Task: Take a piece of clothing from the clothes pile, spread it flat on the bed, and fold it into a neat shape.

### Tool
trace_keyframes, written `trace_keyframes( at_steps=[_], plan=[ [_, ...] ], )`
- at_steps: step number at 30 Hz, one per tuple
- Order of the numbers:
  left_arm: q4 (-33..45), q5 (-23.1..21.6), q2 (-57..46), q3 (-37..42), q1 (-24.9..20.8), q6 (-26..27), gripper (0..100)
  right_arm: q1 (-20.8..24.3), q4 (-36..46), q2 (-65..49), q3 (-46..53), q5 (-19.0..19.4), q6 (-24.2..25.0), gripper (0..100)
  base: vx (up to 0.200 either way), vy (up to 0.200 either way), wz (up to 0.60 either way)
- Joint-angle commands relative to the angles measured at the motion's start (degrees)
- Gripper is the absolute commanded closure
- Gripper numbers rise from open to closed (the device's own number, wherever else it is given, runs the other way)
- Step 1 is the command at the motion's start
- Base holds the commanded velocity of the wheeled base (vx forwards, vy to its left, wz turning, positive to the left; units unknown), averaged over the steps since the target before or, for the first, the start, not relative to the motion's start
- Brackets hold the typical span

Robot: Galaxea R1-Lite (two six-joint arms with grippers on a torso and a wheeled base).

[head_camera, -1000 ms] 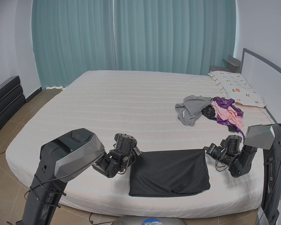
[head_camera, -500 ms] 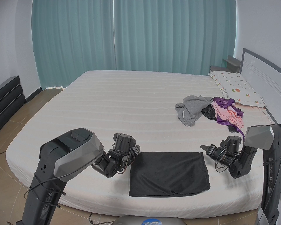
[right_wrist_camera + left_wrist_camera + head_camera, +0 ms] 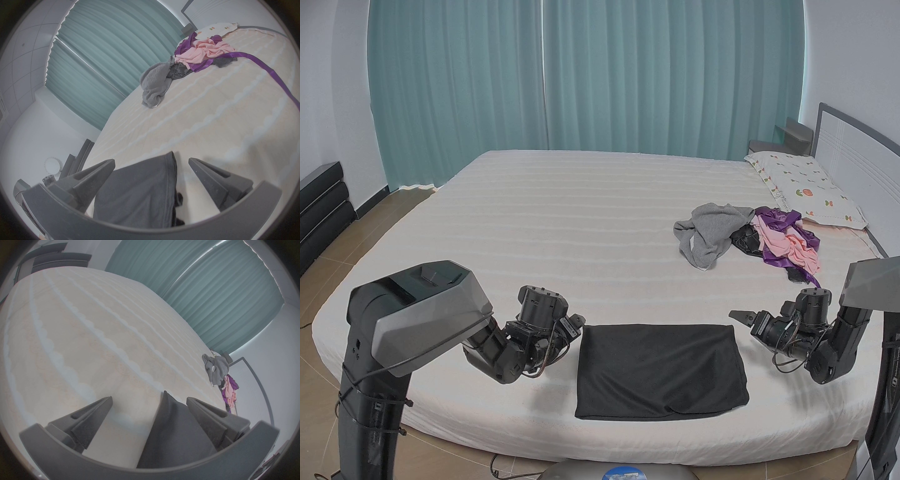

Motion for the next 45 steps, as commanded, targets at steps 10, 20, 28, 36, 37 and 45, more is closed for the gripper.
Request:
trace_keyframes(
  at_steps=[10, 20, 28, 36, 37, 45],
  plan=[
    [-7.15, -5.69, -10.56, 17.09, -0.3, -7.26, 0, -0.32, 0.09, -8.05, 19.94, 7.31, -6.63, 0, -0.02, 0.0, 0.0],
    [-7.23, -7.45, -9.68, 16.83, -0.21, -7.17, 0, -1.55, -5.71, -2.95, 21.52, 11.0, -13.39, 0, -0.1, 0.0, 0.0],
    [-7.23, -8.95, -9.77, 16.47, 0.32, -7.17, 0, 0.38, -13.36, 3.2, 20.82, 11.0, -13.57, 0, 0.0, 0.0, 0.0],
    [-7.23, -8.95, -9.68, 16.47, 0.32, -7.17, 0, 0.73, -14.94, 4.78, 20.64, 11.18, -13.83, 0, 0.0, 0.0, 0.0],
    [-7.23, -8.95, -9.68, 16.47, 0.32, -7.17, 0, 0.73, -15.29, 4.96, 20.47, 11.09, -13.83, 0, 0.0, 0.0, 0.0],
    [-7.23, -8.95, -9.77, 16.74, 0.32, -7.17, 0, 0.03, -15.55, 5.57, 20.91, 11.09, -14.89, 100, 0.0, 0.0, 0.0]
  ],
)
